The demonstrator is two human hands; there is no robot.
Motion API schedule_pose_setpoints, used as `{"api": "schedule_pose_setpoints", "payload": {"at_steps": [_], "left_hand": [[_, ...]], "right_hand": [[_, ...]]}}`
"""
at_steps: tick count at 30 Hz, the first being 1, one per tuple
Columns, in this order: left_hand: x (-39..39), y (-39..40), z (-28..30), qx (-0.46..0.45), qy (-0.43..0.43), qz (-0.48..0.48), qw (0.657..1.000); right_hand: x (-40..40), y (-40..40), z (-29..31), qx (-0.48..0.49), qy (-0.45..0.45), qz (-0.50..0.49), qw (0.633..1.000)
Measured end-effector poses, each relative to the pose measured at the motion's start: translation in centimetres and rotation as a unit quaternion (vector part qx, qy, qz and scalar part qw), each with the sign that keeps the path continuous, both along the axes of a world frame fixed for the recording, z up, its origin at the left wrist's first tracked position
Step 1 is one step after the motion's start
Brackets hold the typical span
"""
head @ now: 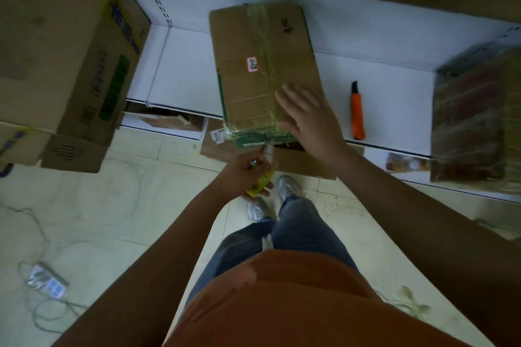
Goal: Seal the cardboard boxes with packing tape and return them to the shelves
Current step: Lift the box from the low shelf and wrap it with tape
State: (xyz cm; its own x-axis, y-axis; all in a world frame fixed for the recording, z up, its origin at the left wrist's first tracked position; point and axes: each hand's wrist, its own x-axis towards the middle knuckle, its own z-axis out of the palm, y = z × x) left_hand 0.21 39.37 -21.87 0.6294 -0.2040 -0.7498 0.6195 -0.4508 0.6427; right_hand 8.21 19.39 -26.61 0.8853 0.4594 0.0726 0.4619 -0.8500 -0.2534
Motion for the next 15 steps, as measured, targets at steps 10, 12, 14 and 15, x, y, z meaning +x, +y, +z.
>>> {"api": "schedule_pose_setpoints", "payload": {"at_steps": [10,12,14,15], "left_hand": [[-1.5,3.0,4.1,-0.032,-0.038,0.044,0.998],[-1.8,3.1,4.9,-0.037,-0.052,0.04,0.997],[-1.8,3.0,6.0,-0.04,-0.072,0.027,0.996],[-1.8,3.0,6.6,-0.042,-0.083,0.018,0.996]], "right_hand": [[-1.5,2.5,-1.5,-0.131,0.047,-0.034,0.99],[-1.4,2.6,-0.4,-0.101,0.073,-0.029,0.992],[-1.8,3.2,2.7,0.025,0.136,-0.074,0.988],[-2.3,3.7,4.6,0.115,0.183,-0.11,0.97]]}}
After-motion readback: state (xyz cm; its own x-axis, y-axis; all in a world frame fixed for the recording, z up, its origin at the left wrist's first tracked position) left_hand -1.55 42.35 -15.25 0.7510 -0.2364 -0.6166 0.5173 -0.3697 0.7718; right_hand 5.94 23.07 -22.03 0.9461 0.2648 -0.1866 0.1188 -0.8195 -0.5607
